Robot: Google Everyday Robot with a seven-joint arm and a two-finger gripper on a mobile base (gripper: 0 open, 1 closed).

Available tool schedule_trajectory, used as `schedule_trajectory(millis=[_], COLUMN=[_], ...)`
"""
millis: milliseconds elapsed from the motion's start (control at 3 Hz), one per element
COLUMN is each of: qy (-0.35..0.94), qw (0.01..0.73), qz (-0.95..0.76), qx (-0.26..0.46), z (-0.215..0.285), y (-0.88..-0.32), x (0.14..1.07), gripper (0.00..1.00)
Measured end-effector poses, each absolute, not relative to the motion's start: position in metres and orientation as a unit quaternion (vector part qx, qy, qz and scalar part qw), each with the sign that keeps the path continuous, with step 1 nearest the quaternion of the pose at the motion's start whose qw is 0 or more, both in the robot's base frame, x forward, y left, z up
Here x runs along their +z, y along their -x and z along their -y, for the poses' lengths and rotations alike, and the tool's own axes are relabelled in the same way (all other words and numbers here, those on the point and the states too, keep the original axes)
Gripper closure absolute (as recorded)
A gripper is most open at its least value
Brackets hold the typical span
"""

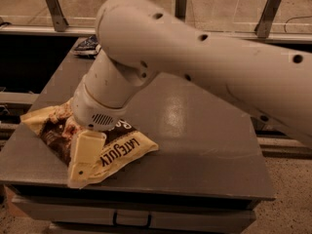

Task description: Pick brown chip bag

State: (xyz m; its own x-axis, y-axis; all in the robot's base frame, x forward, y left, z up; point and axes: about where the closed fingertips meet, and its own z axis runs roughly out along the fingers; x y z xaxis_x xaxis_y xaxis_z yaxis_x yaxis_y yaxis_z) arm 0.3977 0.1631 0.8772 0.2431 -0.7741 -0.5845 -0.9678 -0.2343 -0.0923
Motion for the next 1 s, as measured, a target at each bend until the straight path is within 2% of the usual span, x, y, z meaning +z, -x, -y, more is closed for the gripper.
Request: schedule_trajectory(millis=[333, 1000], qy=[0.753, 0.748], qw=[0.233, 0.257], qz=[-0.573, -0.57], qx=[0.223, 0.224], z=[-0.167, -0.159], y=[-0.403, -0.416], x=[0.857, 0.858], gripper=[0.18, 0.64])
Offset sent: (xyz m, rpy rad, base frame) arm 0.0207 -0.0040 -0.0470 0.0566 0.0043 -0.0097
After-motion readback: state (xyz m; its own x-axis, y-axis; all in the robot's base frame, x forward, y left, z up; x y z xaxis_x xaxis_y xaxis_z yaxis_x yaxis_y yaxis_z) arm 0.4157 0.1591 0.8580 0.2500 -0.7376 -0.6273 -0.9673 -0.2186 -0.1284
